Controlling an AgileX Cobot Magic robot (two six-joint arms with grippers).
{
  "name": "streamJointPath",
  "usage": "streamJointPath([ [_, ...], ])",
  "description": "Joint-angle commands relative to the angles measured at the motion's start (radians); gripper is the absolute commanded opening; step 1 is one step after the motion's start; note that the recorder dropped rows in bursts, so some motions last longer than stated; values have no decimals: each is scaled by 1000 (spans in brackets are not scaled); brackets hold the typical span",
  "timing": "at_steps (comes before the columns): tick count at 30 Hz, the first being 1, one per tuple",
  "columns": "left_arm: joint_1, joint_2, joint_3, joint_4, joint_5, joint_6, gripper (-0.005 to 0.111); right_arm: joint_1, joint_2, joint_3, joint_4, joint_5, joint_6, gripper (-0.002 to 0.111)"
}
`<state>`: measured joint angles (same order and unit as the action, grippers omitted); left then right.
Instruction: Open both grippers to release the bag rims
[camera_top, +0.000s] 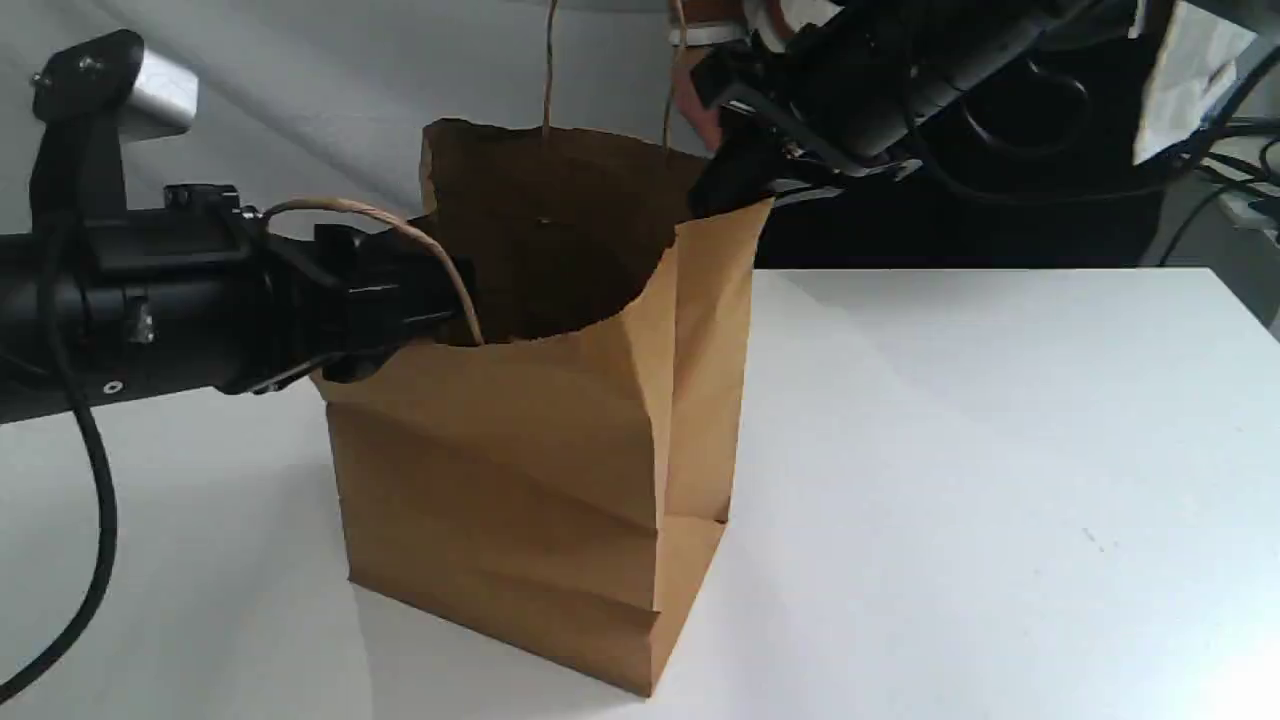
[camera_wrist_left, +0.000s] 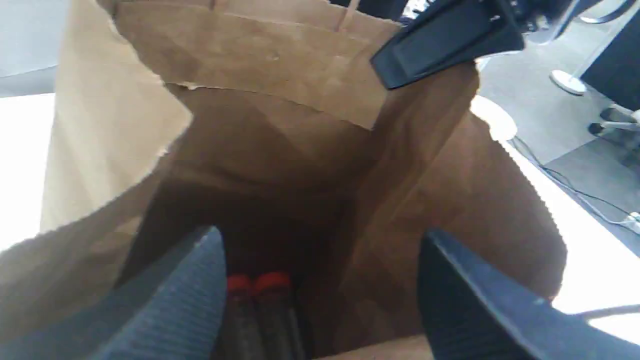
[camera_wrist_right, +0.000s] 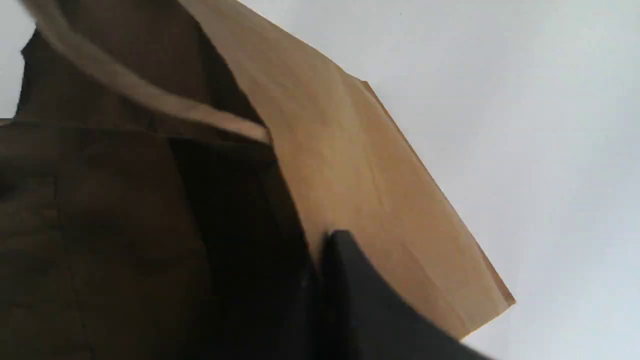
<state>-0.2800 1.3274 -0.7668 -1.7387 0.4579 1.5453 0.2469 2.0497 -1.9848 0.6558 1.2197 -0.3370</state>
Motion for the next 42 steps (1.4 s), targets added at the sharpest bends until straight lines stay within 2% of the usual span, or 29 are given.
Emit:
streamJointPath([
  [1,-4,-9,-25,-6,54,3,60,1,1,-7,8,1,18,0],
  [6,-4,-9,-108,-6,73,3,60,1,1,-7,5,-4,30,0],
  [10,-4,-9,-146,-6,40,3,60,1,1,-7,5,-3,32,0],
  [15,1,-9,-151,15,-14,-3,60,1,1,-7,-23,-3,54,0],
  [21,1,-9,-151,110,-2,-60,60,1,1,-7,-48,-16,51,1],
  [23,1,-9,-151,157,-6,-87,60,1,1,-7,-48,-18,50,8],
  [29,1,-9,-151,188,-6,-114,60,1,1,-7,-48,-18,50,53],
  [31,1,-9,-151,192,-6,-126,60,1,1,-7,-48,-18,52,60],
  [42,1,-14,-151,213,-6,-140,60,-1,-11,-7,-37,-20,54,62],
])
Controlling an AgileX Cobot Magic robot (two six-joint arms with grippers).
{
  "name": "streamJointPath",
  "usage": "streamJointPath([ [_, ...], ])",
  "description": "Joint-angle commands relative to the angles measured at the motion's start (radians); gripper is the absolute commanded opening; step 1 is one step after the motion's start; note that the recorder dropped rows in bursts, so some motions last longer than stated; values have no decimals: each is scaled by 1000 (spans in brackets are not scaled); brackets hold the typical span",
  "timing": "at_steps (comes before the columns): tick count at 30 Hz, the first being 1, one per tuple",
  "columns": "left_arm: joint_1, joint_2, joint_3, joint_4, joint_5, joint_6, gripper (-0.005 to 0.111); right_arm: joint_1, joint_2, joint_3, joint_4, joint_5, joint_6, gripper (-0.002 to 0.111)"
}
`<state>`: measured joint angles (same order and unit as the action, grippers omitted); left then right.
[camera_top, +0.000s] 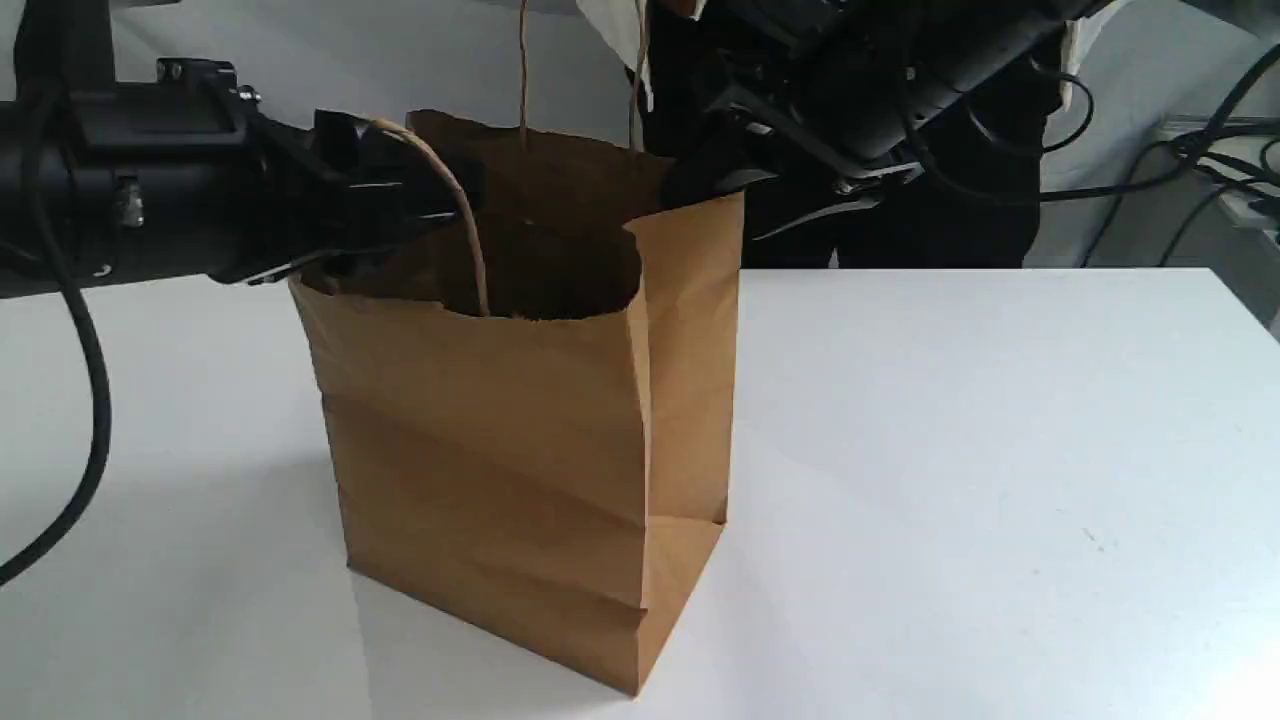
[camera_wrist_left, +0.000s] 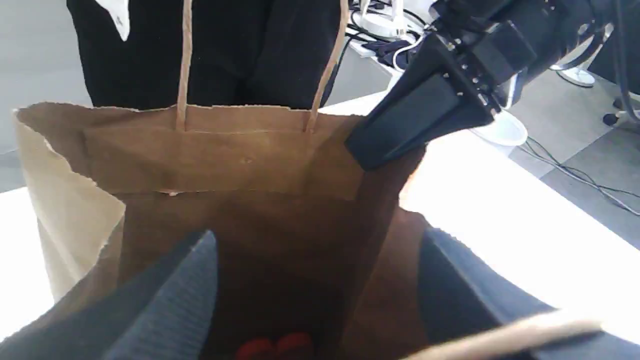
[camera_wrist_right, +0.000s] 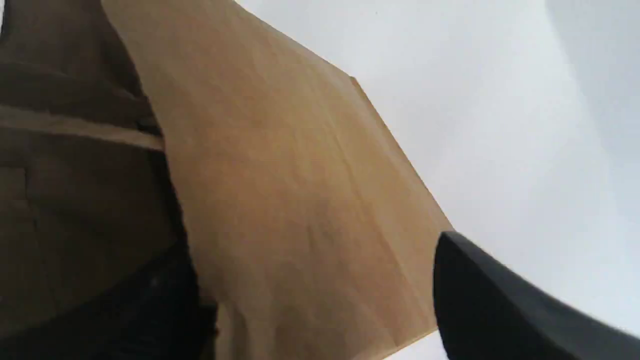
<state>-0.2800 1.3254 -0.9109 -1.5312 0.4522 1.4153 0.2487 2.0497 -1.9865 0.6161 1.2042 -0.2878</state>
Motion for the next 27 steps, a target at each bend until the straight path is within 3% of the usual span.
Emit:
streamJointPath([
  [1,1,-12,-7,5,0,-10,60,-5,-20,-5,3,-7,5,62],
  [7,1,-12,-7,29,0,-20,60,-7,-56,-5,-7,-12,5,62],
  [13,1,-34,-7,185,0,-138,60,-7,-59,-5,-7,2,5,62],
  [20,1,-124,-7,269,-8,-170,60,-7,-78,-5,-4,2,5,62],
  [27,1,-147,-7,568,85,-430,60,-7,-111,-5,-49,16,7,62],
])
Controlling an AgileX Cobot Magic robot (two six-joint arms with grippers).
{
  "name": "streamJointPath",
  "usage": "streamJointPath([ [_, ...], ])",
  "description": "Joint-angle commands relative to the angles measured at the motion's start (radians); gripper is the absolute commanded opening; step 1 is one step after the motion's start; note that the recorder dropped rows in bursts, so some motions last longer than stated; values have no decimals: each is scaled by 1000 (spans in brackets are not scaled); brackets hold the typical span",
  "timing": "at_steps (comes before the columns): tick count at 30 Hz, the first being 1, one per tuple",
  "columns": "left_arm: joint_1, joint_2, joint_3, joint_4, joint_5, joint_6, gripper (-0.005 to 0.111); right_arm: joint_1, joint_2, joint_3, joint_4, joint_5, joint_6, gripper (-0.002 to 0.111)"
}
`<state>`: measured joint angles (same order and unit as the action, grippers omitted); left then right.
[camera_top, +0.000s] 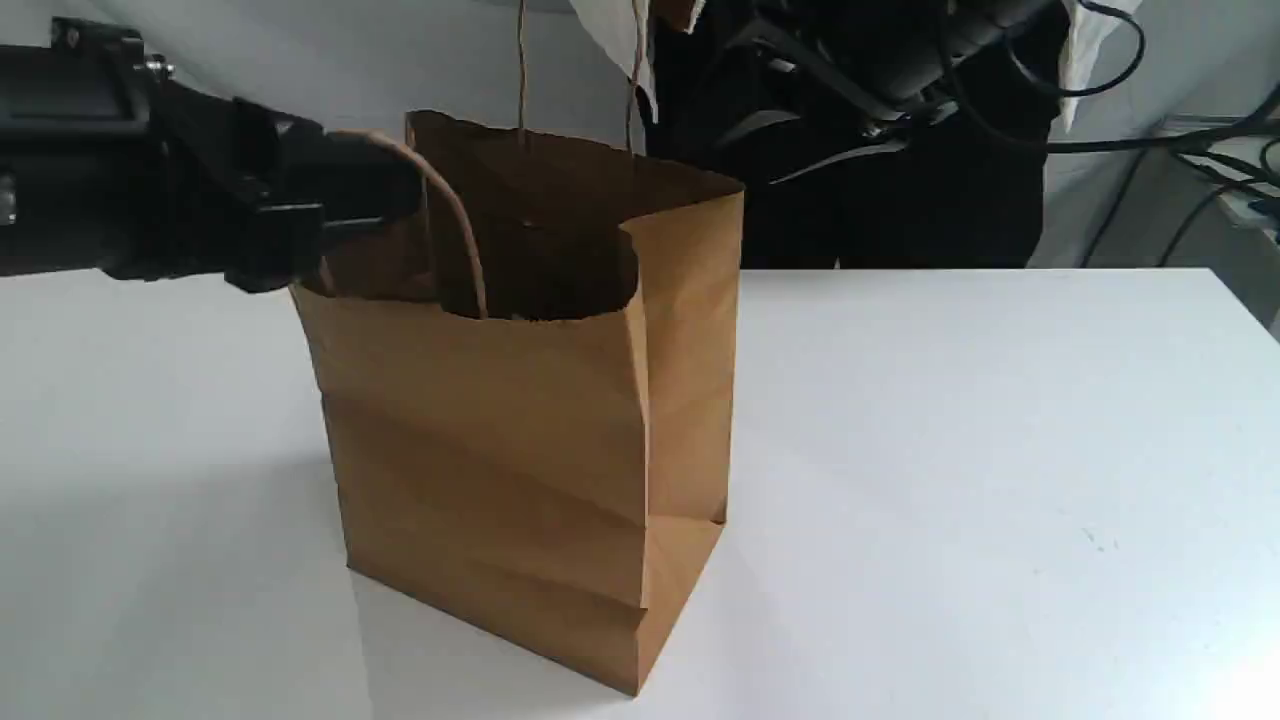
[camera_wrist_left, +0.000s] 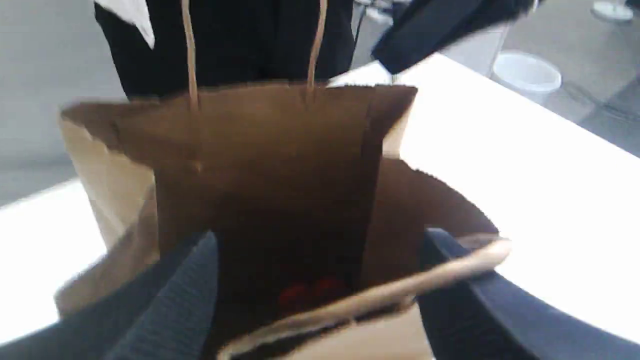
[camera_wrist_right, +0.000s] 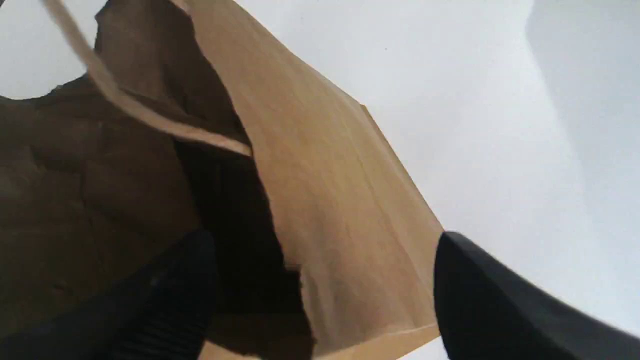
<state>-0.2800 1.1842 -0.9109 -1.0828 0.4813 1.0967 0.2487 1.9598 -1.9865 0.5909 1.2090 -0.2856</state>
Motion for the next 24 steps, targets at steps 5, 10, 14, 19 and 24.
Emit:
streamJointPath([
  [5,1,-23,-7,180,121,-163,60,-7,-41,-5,-38,12,20,62],
  [10,1,-70,-7,186,119,-161,60,-7,-67,-5,-61,12,24,62],
  [14,1,-108,-7,258,123,-190,60,-7,-84,-5,-93,12,47,62],
  [19,1,-115,-7,353,209,-269,60,-7,-85,-5,-96,12,51,62],
  [24,1,-127,-7,376,242,-289,60,-7,-98,-5,-96,12,51,62],
])
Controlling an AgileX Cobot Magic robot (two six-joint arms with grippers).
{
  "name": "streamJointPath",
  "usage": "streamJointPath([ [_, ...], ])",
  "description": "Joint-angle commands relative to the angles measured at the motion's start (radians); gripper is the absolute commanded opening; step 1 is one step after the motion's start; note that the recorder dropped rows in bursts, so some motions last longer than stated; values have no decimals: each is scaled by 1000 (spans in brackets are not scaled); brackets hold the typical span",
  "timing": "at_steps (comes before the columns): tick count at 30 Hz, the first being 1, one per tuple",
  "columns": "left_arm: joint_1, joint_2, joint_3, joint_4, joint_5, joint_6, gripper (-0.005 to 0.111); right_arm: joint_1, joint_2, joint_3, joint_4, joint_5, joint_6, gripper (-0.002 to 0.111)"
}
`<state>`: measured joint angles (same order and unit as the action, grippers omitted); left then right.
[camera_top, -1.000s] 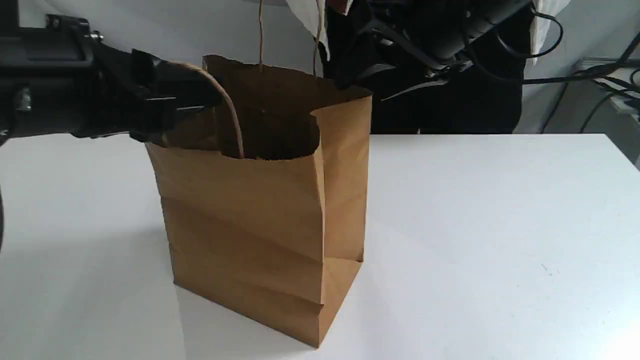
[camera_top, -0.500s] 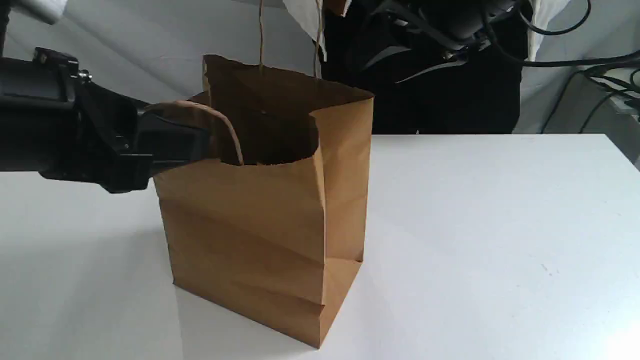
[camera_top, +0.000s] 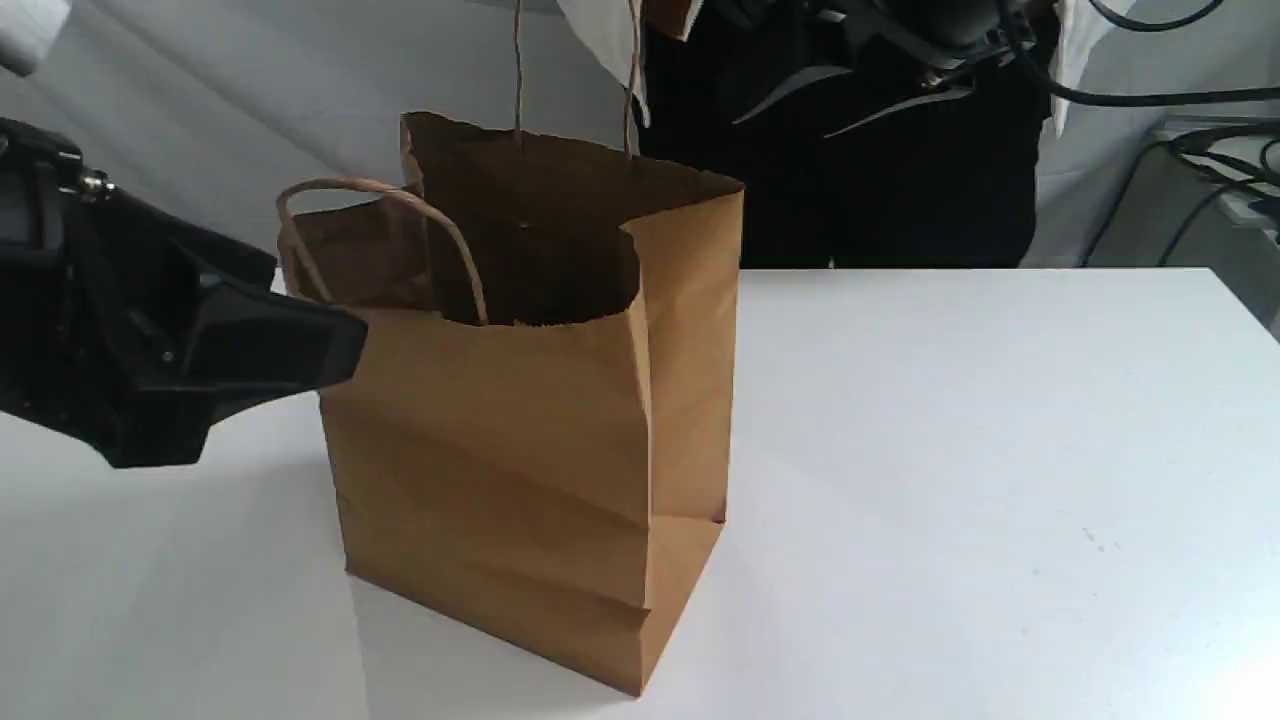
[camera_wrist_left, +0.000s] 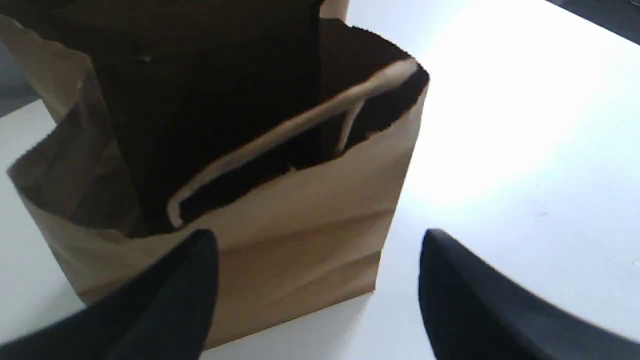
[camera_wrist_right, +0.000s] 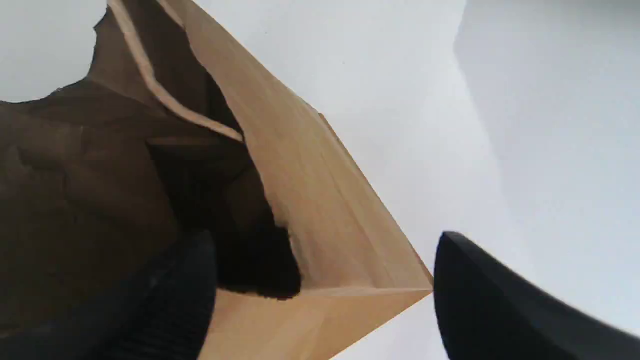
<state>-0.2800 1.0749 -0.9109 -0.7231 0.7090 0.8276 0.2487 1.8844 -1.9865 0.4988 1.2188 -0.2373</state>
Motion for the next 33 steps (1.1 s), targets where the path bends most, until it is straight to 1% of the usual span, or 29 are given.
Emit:
streamJointPath([
  [1,1,-26,-7,28,15,-19,60,-7,-31,-5,-4,2,3,62],
  [3,1,-50,-7,69,15,-31,60,-7,-44,-5,-7,2,-1,62],
  [6,1,-100,-7,162,3,-103,60,-7,-77,-5,-41,2,-5,62],
  [8,1,-138,-7,215,3,-155,58,-7,-103,-5,-69,2,-5,59],
  [9,1,-163,-7,244,3,-188,55,-7,-114,-5,-79,2,-1,57],
  [12,1,-236,-7,292,7,-252,35,-7,-157,-5,-93,2,3,38],
  [13,1,-261,-7,297,10,-259,25,-4,-173,-5,-93,2,-1,30],
  [14,1,-288,-7,299,15,-259,15,0,-194,-5,-93,2,-17,18],
  [16,1,-346,-7,299,25,-259,0,0,-224,-5,-93,2,-33,3],
  [17,1,-375,-7,301,32,-266,0,0,-237,-5,-93,2,-44,0],
  [20,1,-455,-7,331,31,-338,0,0,-289,-3,-107,2,-73,0],
  [23,1,-539,22,345,13,-399,0,0,-343,19,-112,2,-93,0],
  [27,1,-659,121,397,-47,-523,0,0,-443,152,-108,-12,-125,0],
  [30,1,-752,213,446,-101,-639,0,0,-539,313,-122,-153,-130,0],
  [32,1,-816,273,485,-138,-726,0,0,-626,469,-122,-296,-134,0],
  [33,1,-841,294,503,-150,-763,0,0,-652,514,-122,-340,-134,0],
])
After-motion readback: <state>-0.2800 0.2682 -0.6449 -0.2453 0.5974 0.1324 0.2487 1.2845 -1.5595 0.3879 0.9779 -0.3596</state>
